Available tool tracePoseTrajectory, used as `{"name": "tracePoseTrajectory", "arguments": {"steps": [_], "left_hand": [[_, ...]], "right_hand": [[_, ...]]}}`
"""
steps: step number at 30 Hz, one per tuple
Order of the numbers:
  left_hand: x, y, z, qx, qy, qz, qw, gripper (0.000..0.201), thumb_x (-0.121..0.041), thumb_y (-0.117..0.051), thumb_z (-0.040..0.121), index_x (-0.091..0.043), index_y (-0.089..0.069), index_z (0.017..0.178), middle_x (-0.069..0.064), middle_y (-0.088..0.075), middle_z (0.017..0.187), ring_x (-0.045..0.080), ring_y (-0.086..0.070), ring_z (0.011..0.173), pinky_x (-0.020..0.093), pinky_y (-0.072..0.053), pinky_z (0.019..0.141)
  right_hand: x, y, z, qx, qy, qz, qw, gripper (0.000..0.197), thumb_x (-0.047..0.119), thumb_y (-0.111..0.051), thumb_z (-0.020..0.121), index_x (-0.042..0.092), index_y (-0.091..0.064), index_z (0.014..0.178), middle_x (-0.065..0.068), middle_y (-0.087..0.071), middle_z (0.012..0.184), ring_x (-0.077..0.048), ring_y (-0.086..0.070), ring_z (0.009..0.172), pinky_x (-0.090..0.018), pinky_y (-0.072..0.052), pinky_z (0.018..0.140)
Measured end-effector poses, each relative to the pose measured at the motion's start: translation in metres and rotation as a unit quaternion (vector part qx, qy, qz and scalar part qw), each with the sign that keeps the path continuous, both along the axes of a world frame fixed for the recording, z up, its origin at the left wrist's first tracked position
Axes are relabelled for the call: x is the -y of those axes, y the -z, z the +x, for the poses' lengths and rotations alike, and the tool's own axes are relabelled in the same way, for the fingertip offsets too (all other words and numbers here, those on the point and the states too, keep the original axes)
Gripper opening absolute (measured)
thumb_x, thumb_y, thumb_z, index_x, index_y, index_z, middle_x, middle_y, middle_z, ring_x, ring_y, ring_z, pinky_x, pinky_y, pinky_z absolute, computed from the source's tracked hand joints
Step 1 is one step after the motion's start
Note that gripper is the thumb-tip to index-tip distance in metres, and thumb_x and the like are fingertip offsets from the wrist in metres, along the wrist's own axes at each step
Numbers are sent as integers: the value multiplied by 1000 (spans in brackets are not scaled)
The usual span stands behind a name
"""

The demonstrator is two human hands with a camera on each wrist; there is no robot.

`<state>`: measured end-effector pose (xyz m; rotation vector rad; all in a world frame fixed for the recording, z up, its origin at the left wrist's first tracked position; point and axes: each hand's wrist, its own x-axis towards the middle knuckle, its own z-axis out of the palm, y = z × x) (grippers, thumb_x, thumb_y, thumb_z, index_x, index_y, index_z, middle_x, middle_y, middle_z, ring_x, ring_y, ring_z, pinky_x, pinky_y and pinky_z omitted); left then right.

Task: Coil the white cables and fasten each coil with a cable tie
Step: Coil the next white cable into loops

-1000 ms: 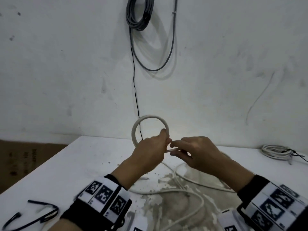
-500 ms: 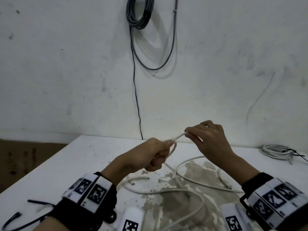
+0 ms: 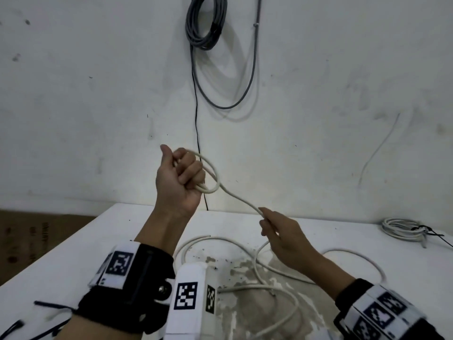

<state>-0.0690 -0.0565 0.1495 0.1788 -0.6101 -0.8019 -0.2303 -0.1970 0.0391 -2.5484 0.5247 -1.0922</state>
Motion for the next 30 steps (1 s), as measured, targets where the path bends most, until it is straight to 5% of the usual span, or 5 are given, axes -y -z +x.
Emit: {"name": "tracePoseTrajectory", "arguments": {"steps": [8,11,14,20,30], "left_hand": [[7,-11,-24,189,-271,99,938,39,-29,-26,103,-17,-34,67,-10,-38,41,8,-38,37,18,-24,39],[10,4,-31,428,-371,127,814,27,-33,-29,98,-17,-38,78,-5,-54,49,19,-58,52,28,-46,51],[11,23,-29,641,-382,248,618,28,-38,-29,96,-12,-41,100,6,-65,71,26,-66,71,41,-52,67],[20,46,-28,778,-408,352,323,45,-35,-19,101,-3,-28,132,14,-68,92,32,-64,79,34,-38,60],[11,67,3,770,-407,420,256,37,-33,-19,101,-5,-38,117,12,-66,86,30,-62,72,34,-38,57]], "right_hand": [[-12,-5,9,-68,-28,-182,980,33,30,-34,93,16,-61,106,-6,-58,69,-27,-53,59,-33,-40,54],[-22,-23,11,-66,-36,-272,959,22,22,-40,92,19,-60,101,-2,-49,64,-21,-45,55,-27,-27,55],[-17,-43,6,-46,-17,-331,942,23,19,-42,91,17,-64,98,-2,-47,65,-19,-40,57,-29,-24,56],[-8,-57,-8,-81,7,-392,916,20,5,-53,87,16,-60,100,-2,-48,76,-16,-36,73,-31,-29,66],[9,-32,-26,-24,-7,-187,982,19,17,-47,91,7,-64,88,-3,-50,62,-23,-45,50,-30,-40,47]]}}
